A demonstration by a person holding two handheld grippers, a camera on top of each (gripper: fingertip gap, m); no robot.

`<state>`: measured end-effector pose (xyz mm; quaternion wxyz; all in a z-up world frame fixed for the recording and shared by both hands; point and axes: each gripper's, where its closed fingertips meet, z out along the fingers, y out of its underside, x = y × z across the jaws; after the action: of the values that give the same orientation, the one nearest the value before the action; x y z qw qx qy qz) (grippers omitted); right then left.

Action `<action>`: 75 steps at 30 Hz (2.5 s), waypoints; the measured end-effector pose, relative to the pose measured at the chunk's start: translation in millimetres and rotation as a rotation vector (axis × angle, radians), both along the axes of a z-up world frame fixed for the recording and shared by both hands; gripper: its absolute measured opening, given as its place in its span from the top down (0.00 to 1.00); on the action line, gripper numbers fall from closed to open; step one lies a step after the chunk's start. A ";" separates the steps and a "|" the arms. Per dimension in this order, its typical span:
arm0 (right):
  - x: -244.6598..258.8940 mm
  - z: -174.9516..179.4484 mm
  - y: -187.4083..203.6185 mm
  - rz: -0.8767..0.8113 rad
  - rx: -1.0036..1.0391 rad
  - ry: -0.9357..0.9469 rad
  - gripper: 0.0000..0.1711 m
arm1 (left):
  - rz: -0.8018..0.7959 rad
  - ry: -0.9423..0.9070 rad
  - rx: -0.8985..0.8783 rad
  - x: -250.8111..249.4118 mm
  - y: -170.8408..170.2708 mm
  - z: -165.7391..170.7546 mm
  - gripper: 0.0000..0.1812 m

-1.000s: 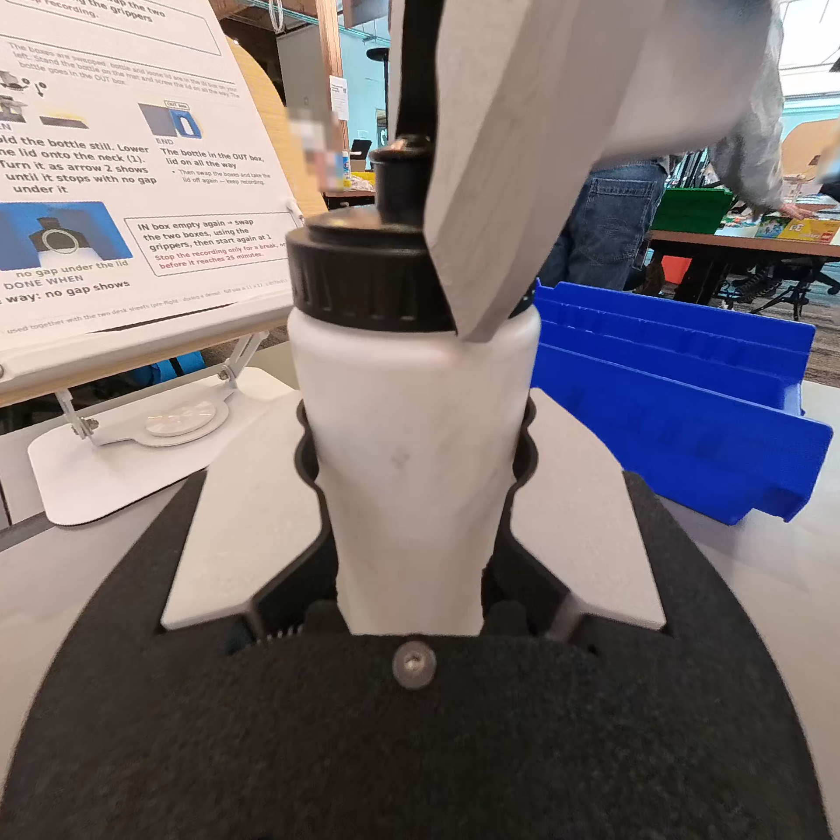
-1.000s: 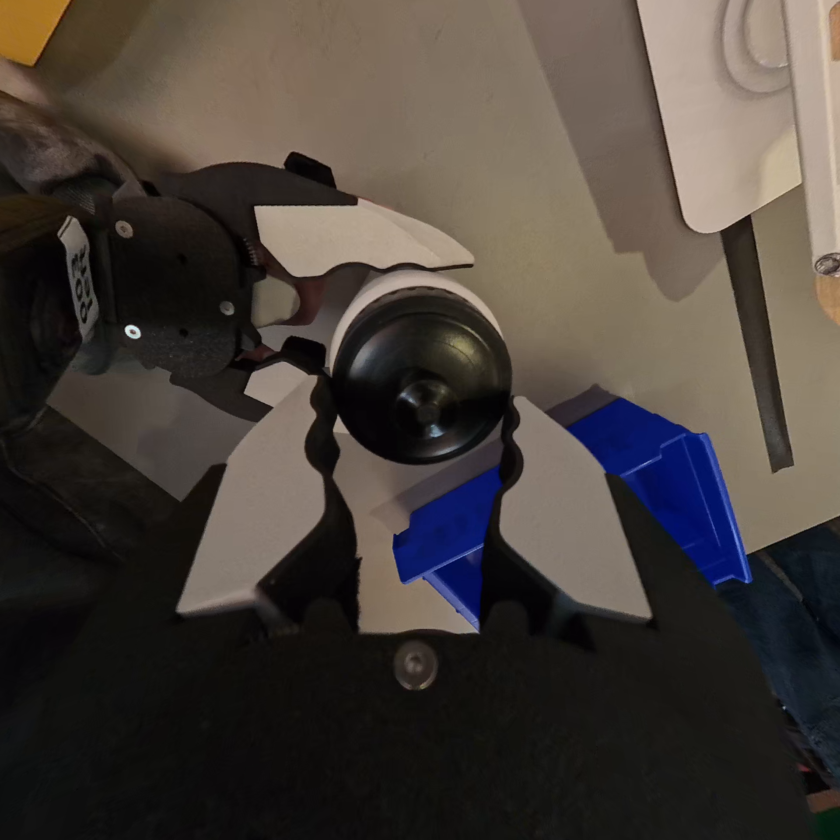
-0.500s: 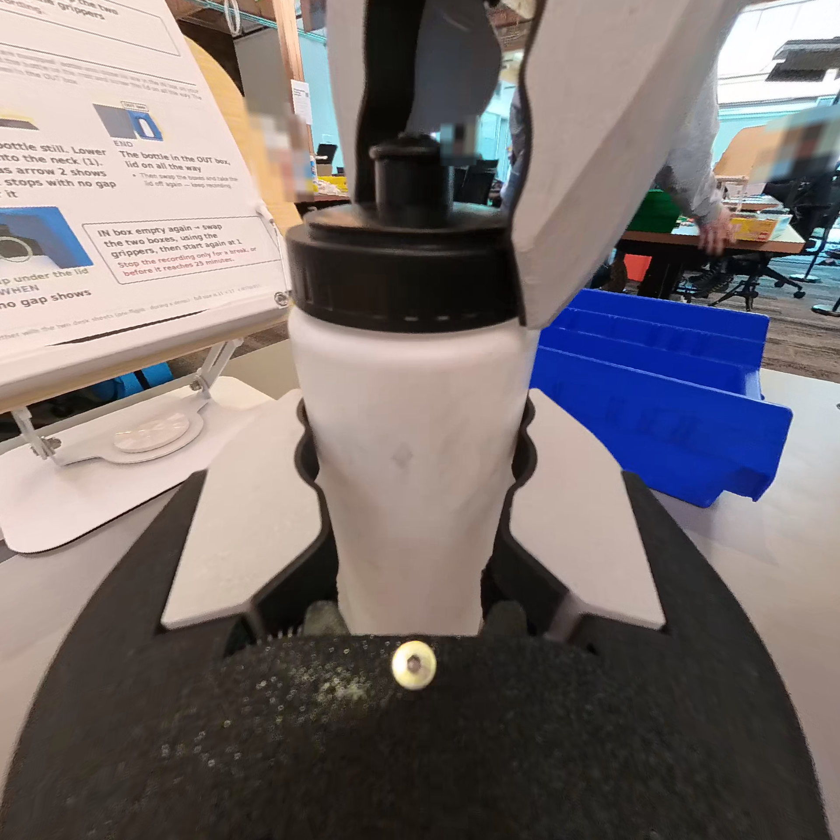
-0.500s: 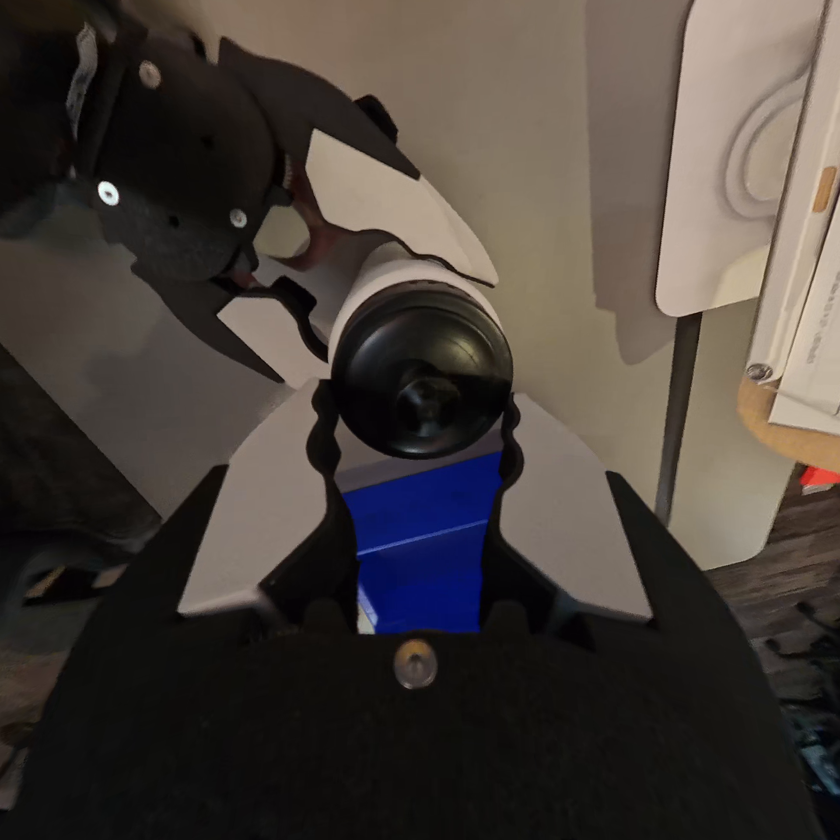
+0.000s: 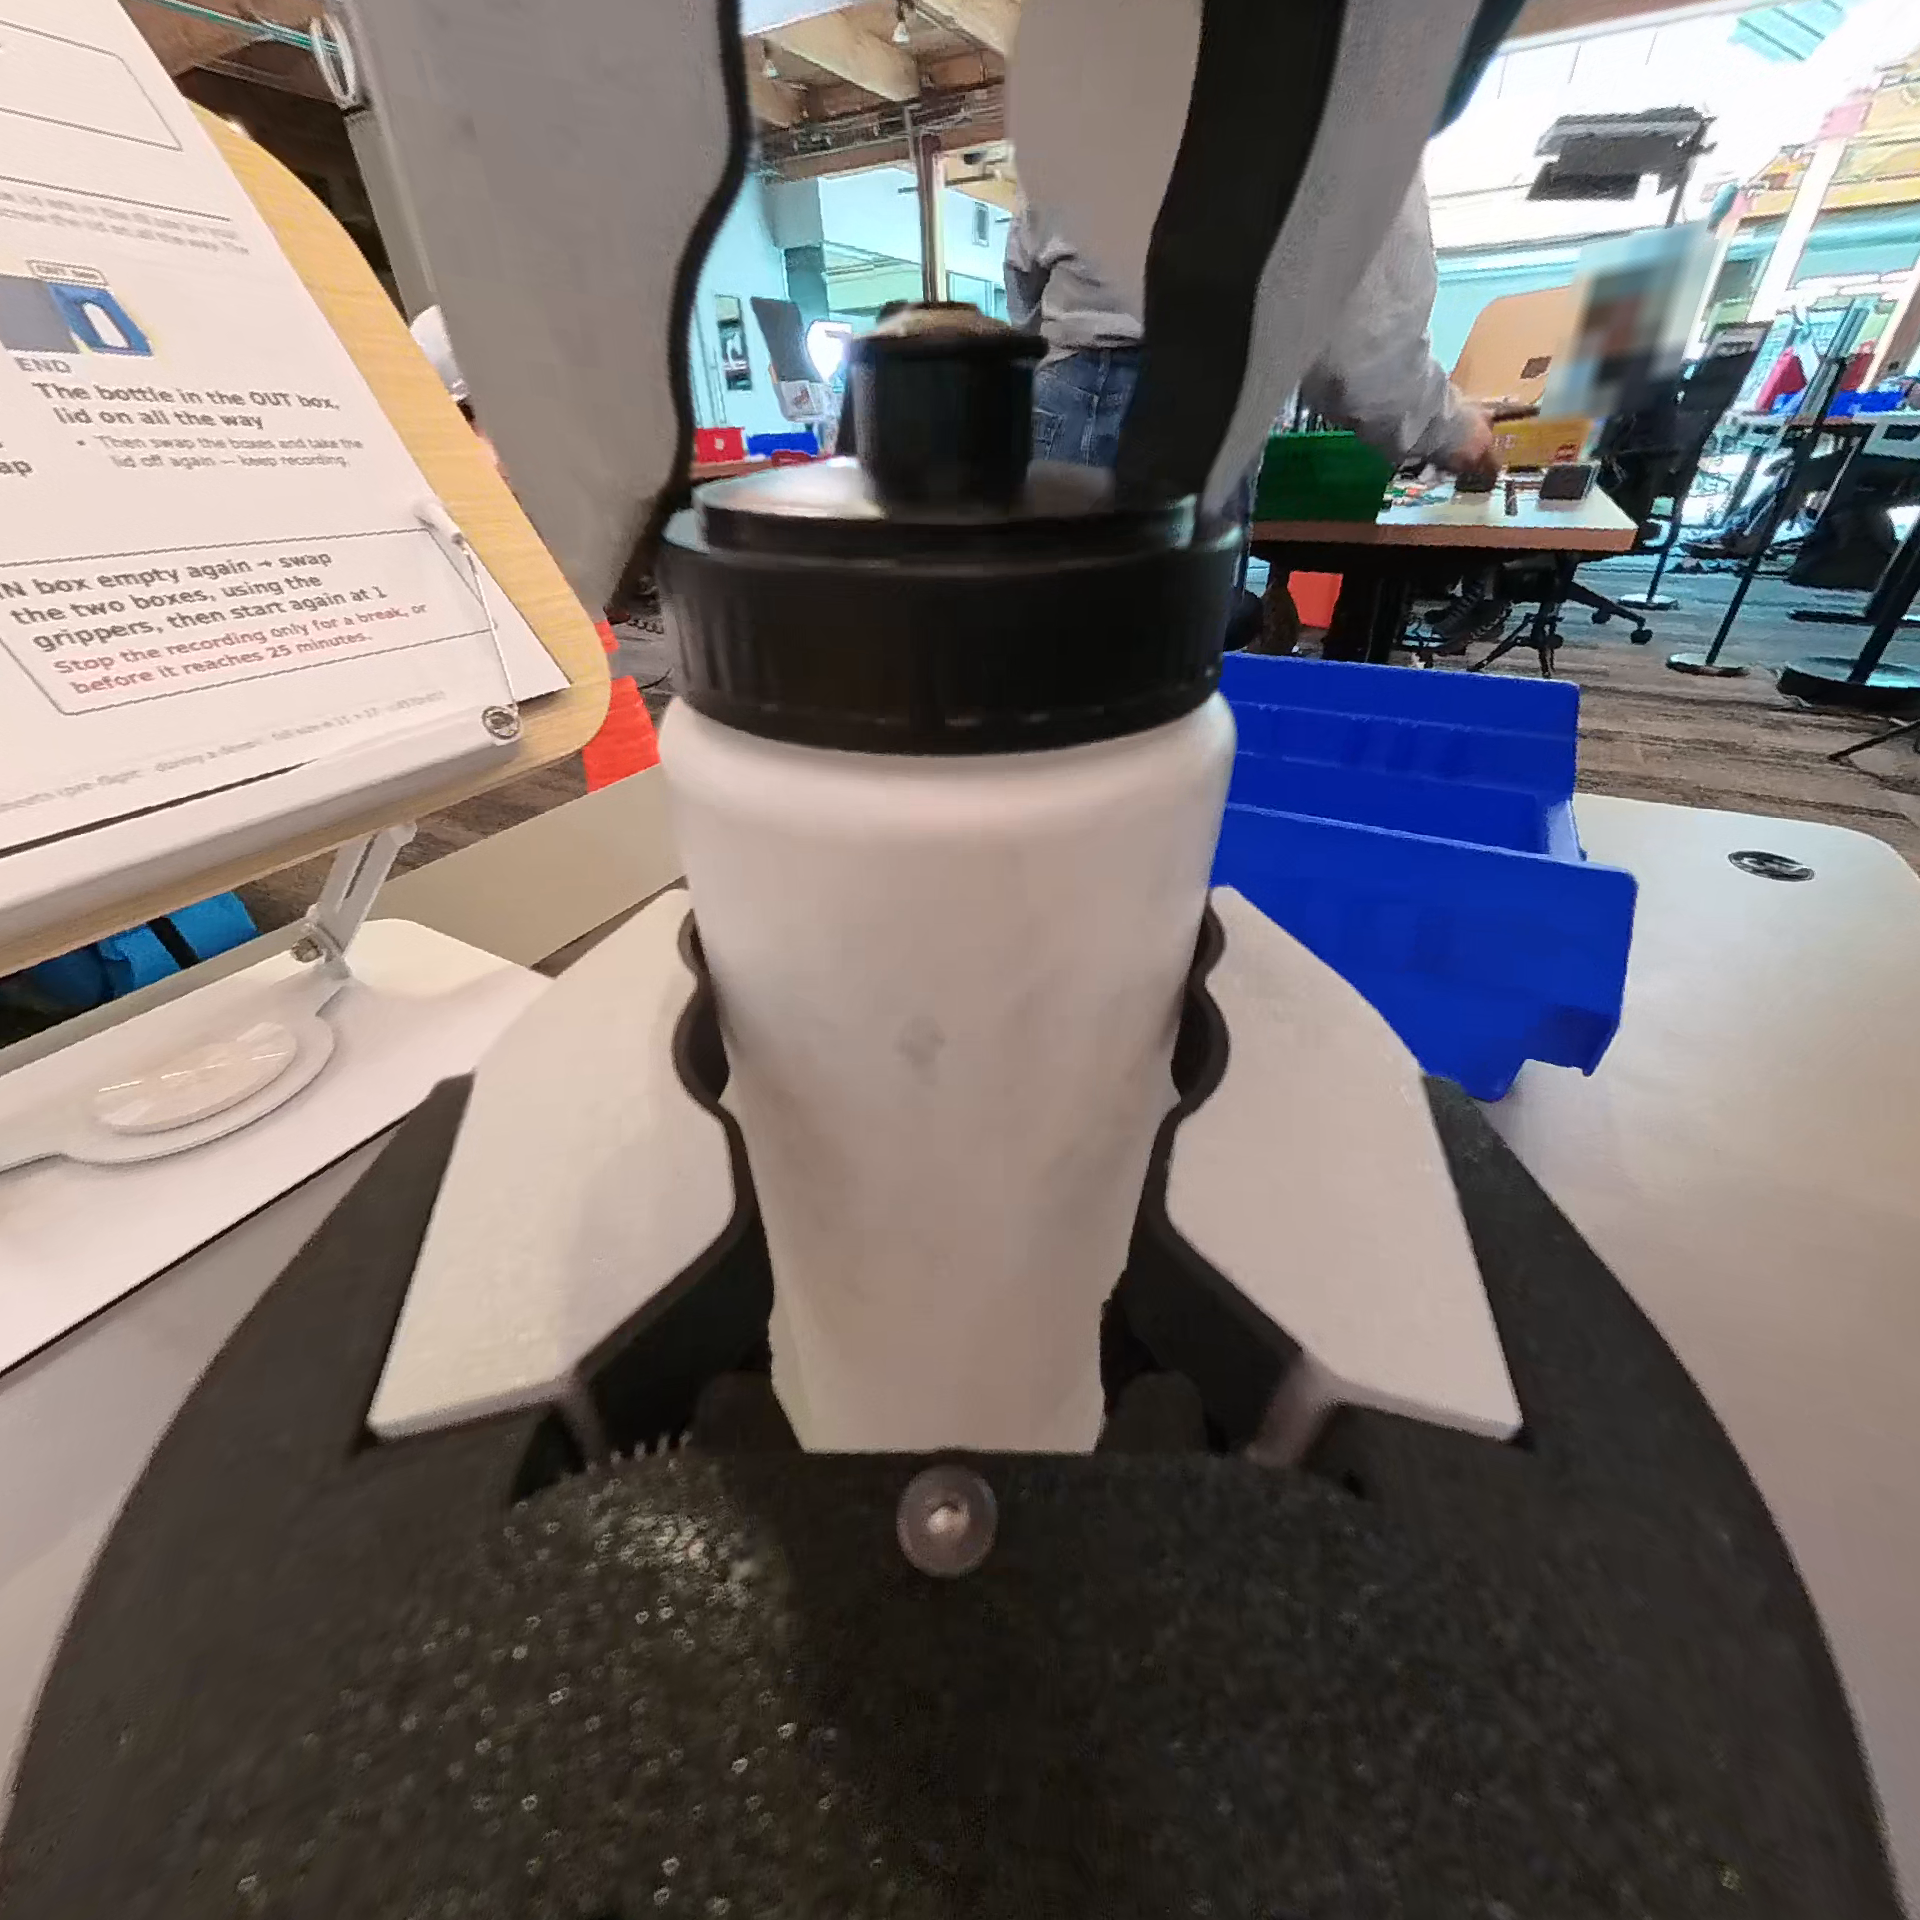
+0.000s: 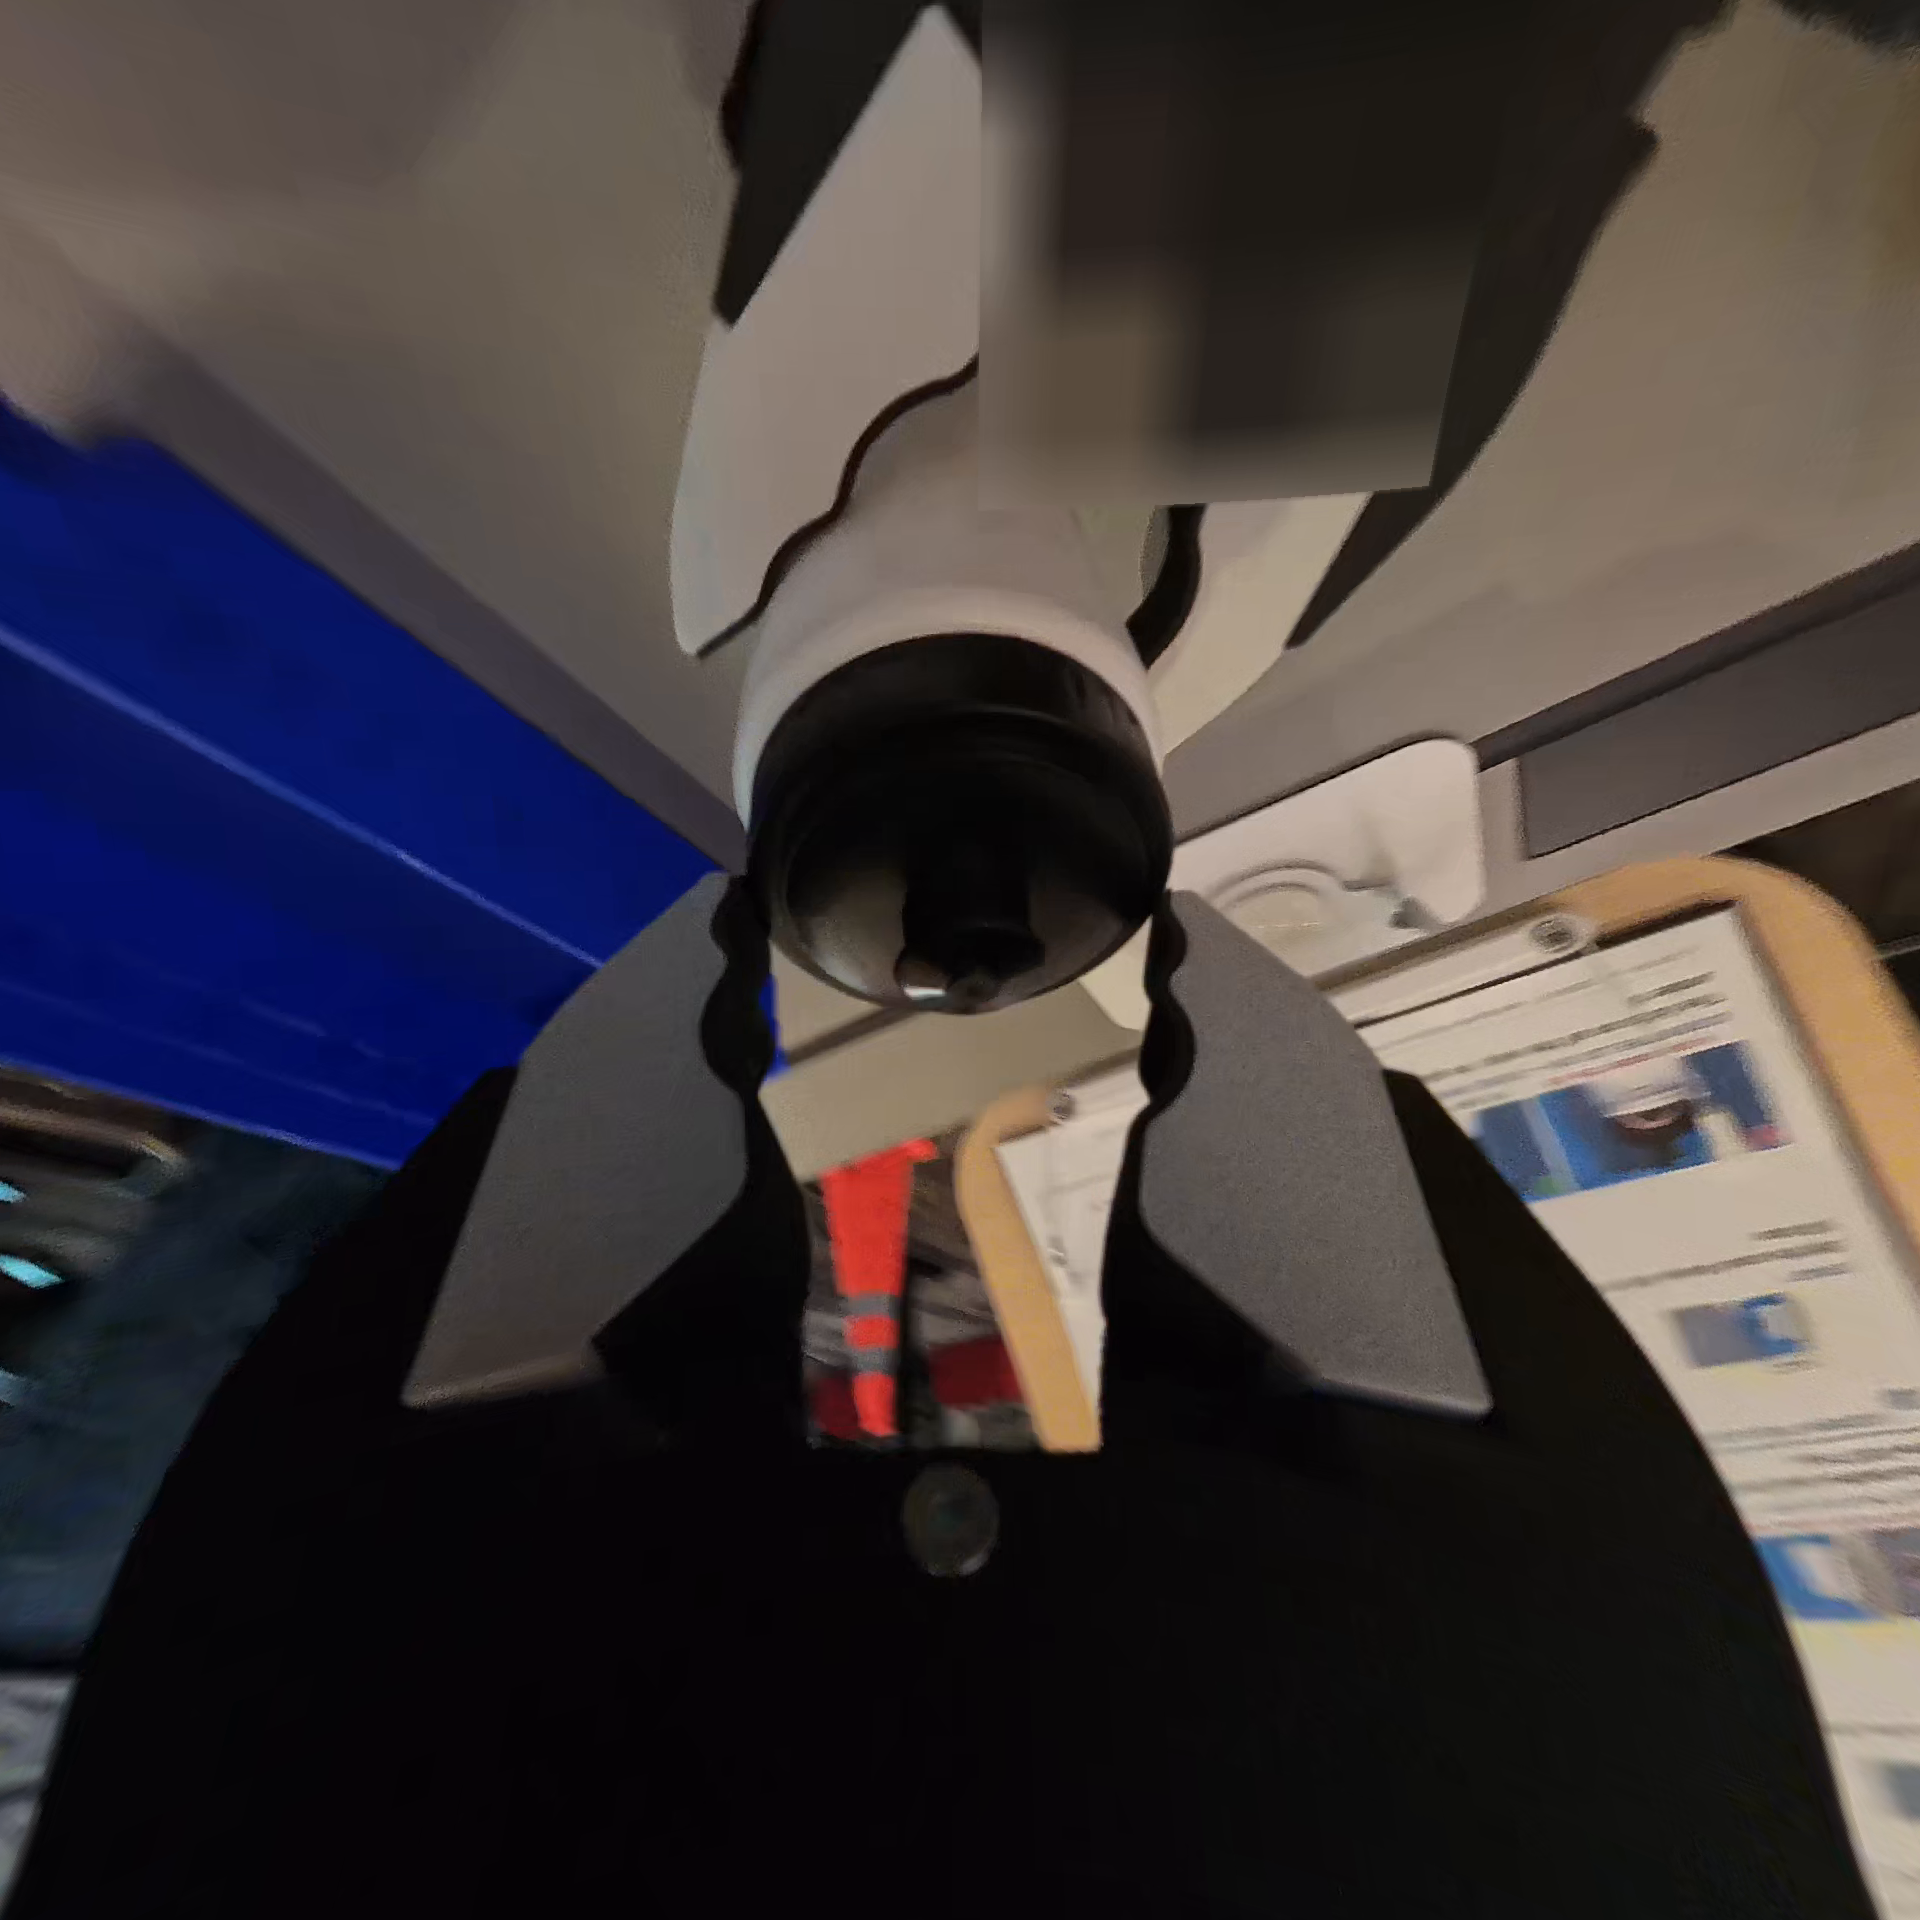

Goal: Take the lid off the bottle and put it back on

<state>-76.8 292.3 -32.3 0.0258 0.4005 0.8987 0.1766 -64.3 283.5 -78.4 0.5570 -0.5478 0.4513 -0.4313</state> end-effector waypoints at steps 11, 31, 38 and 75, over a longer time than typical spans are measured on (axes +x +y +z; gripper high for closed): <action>-7.6 9.5 4.6 0.392 0.244 -0.110 0.54 | -0.001 -0.010 -0.011 0.4 -2.1 -0.1 0.53; -37.2 1.3 -5.1 -1.498 0.414 1.911 0.48 | 0.197 -0.025 -0.001 -14.4 9.5 1.0 0.53; -30.8 1.1 8.1 -1.374 0.352 1.805 0.58 | 0.153 -0.034 -0.018 -15.9 13.3 0.8 0.53; -22.6 32.8 -24.0 -0.958 -0.012 1.550 0.44 | 0.002 -0.076 -0.028 -16.7 2.7 1.1 0.53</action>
<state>-99.4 268.3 0.5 -0.5128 0.7374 0.4028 -0.1762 -81.0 286.2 -77.2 0.5666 -0.5393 0.4230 -0.4574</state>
